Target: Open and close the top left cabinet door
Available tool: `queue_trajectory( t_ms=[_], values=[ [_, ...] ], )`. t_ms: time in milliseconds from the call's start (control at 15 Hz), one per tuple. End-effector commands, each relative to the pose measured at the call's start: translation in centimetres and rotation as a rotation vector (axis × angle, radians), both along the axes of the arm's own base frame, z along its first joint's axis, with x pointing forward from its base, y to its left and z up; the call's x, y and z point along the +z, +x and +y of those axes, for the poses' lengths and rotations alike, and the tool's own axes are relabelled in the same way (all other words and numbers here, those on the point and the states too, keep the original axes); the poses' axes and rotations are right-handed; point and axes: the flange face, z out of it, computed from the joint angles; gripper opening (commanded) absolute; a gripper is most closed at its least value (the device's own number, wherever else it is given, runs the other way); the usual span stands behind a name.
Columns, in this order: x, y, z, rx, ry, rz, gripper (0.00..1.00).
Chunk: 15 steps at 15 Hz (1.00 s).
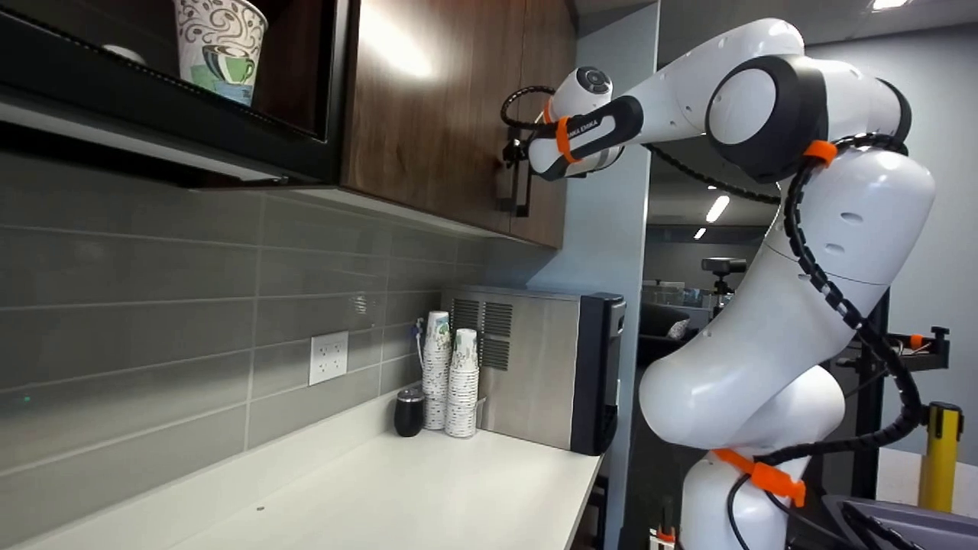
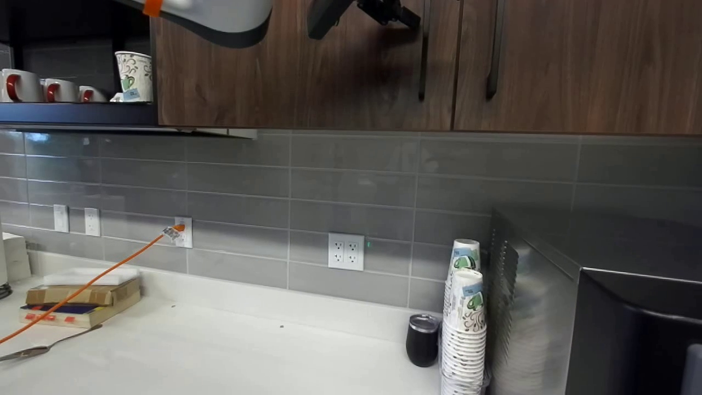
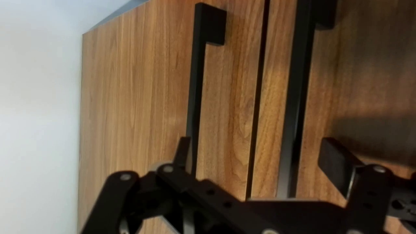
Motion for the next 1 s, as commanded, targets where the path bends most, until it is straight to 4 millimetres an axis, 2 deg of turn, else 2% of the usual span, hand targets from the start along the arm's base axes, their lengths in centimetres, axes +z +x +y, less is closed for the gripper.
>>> queue_trajectory(
  t_ms=[0, 533, 933],
  values=[
    [1.1, 0.9, -0.7, -0.020, 0.002, -0.009, 1.00],
    [0.4, 0.2, -2.5, -0.117, -0.004, -0.026, 1.00],
    [0.3, -0.6, -1.8, -0.175, 0.009, -0.039, 1.00]
  ],
)
